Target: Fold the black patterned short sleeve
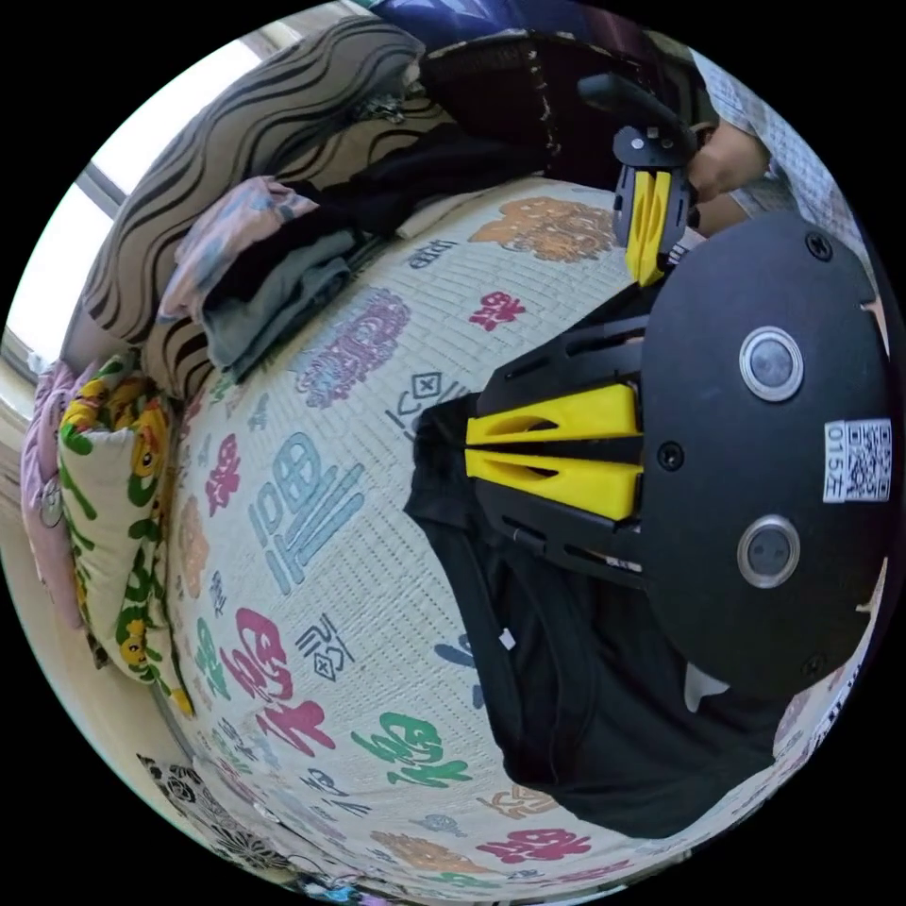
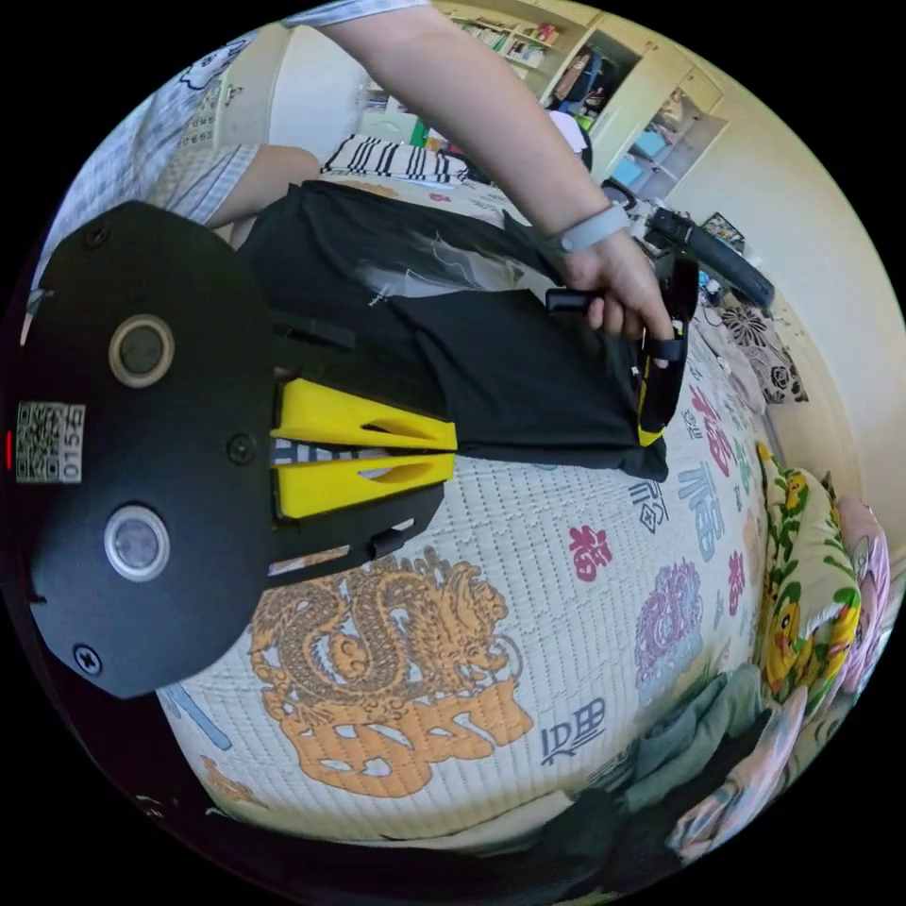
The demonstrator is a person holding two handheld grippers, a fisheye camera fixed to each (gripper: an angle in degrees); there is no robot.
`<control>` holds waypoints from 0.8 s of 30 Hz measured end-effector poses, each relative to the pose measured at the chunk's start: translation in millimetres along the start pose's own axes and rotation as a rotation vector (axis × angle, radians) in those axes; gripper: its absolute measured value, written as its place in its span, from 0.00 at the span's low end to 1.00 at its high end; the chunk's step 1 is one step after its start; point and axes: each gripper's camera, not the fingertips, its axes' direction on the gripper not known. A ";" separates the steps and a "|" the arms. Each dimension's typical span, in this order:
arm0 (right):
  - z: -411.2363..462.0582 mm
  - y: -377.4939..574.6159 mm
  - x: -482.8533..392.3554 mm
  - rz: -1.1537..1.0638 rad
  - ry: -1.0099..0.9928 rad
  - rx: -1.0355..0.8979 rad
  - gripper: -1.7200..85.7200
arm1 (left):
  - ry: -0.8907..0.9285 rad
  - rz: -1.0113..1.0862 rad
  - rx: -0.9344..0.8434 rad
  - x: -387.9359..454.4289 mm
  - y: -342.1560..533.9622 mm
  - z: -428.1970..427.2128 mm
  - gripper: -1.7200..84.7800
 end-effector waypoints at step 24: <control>107.8 -43.0 -181.1 -0.288 0.046 -0.234 0.01 | 0.032 -0.232 0.149 -119.6 186.0 -238.7 0.10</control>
